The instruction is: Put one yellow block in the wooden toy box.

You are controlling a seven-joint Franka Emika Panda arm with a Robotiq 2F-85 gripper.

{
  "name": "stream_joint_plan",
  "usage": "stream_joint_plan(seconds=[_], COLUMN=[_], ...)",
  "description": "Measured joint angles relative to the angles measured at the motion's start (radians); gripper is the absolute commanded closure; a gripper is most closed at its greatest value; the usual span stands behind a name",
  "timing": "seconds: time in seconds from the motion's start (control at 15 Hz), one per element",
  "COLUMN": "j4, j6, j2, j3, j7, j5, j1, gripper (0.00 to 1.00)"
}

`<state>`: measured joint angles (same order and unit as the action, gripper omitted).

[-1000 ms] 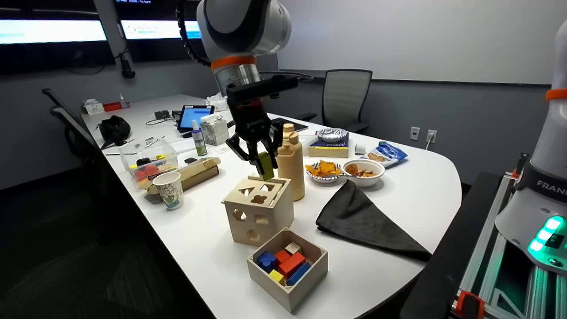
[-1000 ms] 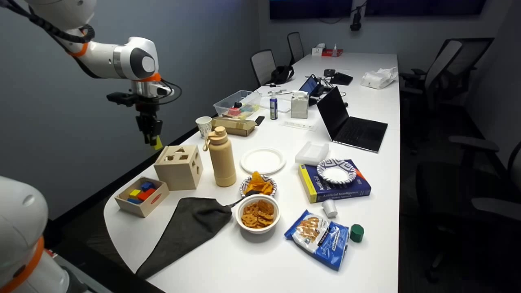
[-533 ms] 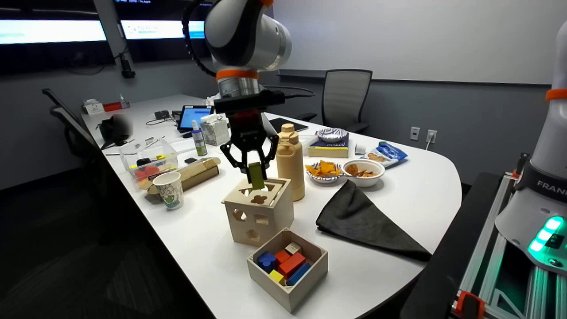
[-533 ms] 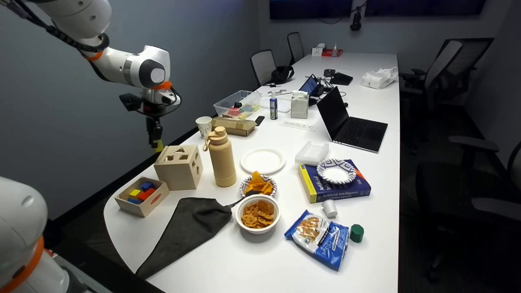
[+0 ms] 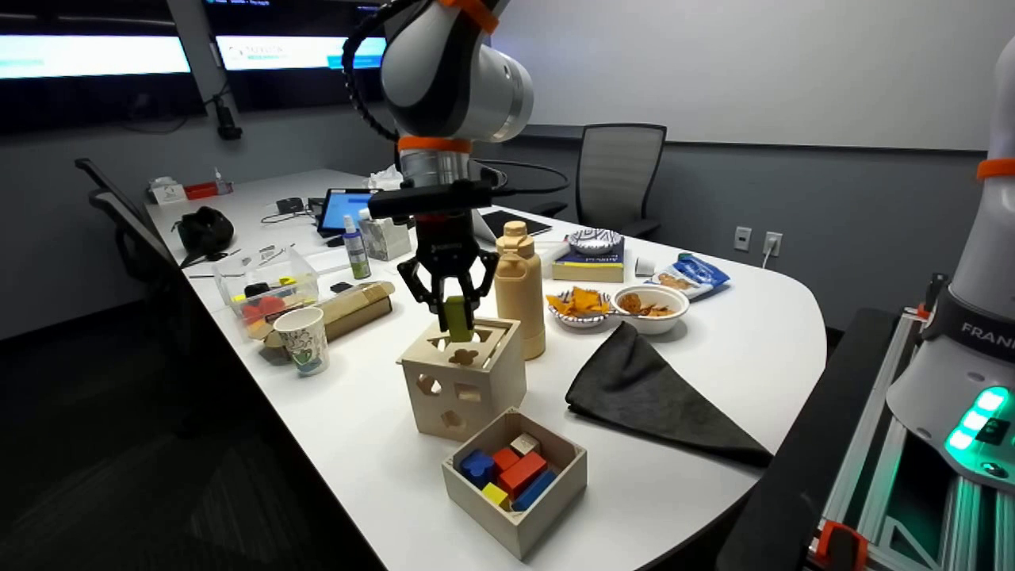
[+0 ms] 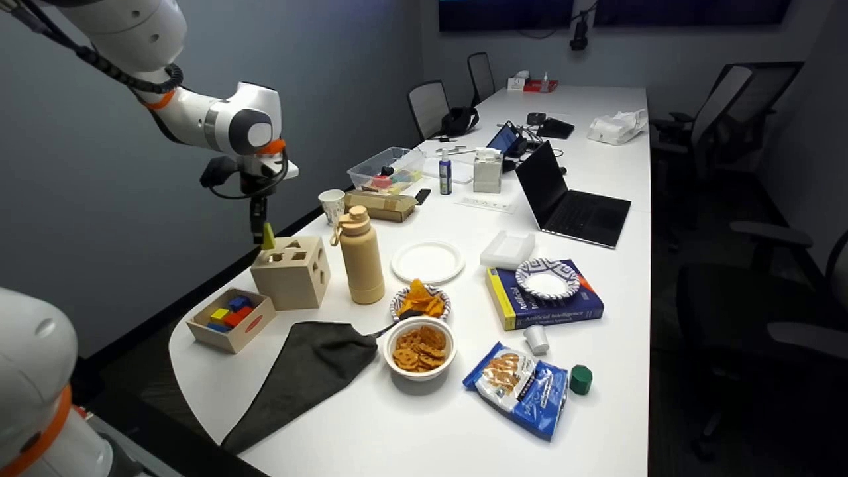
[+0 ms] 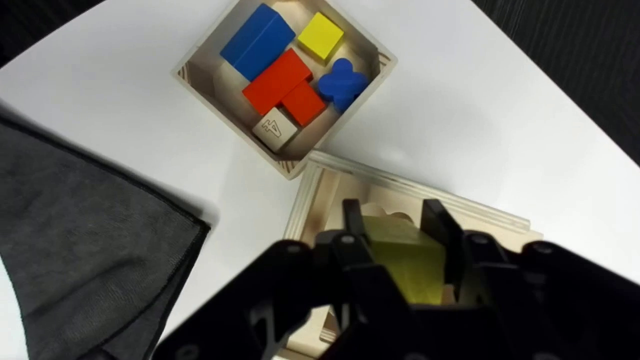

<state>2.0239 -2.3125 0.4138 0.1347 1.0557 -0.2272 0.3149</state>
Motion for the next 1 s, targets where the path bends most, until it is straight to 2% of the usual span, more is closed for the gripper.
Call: stream_joint_plan(seconds=[0.53, 1.0], j4=[0.090, 0.107], j6=[-0.175, -0.219], j2=[-0.001, -0.005], j3=[-0.010, -0.015], j7=[0.148, 0.169], j5=[-0.027, -0.031], j1=[-0.002, -0.025], gripper=[0.91, 0.91])
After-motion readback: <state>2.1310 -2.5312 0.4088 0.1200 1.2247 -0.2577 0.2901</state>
